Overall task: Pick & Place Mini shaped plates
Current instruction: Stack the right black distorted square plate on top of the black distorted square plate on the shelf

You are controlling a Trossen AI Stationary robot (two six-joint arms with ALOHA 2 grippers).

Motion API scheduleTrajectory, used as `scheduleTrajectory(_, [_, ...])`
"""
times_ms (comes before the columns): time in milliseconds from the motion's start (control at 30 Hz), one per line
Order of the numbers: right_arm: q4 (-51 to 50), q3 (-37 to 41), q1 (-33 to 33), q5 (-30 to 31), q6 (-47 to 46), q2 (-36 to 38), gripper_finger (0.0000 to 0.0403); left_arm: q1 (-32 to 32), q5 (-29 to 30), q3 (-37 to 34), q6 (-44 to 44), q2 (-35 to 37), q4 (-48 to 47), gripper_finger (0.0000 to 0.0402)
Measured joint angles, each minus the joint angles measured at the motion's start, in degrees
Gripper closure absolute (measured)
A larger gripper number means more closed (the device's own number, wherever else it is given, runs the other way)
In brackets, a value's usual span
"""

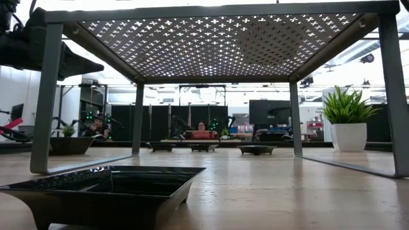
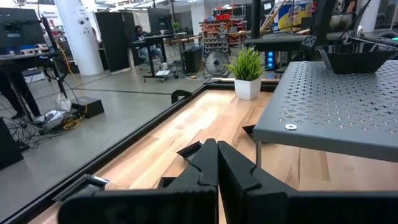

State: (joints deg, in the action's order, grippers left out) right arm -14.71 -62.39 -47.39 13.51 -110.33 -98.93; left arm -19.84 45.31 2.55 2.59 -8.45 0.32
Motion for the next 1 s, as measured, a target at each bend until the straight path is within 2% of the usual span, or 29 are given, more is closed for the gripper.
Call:
scheduleTrajectory(367, [-0.9,-0.1,5.6,3.2,13.2,12.9,0.0394,0.0,0.0,0.0,0.0,0.0,0.0,0.0401])
scheduleTrajectory(667, [-16.5,-0.1,10.5,6.7,16.2,25.4,0.0394,0.0,0.0,0.0,0.0,0.0,0.0,0.0401])
scheduleTrajectory(1000, [-21.7,-0.1,20.9,7.7,24.0,34.6,0.0394,0.0,0.0,0.0,0.0,0.0,0.0,0.0401])
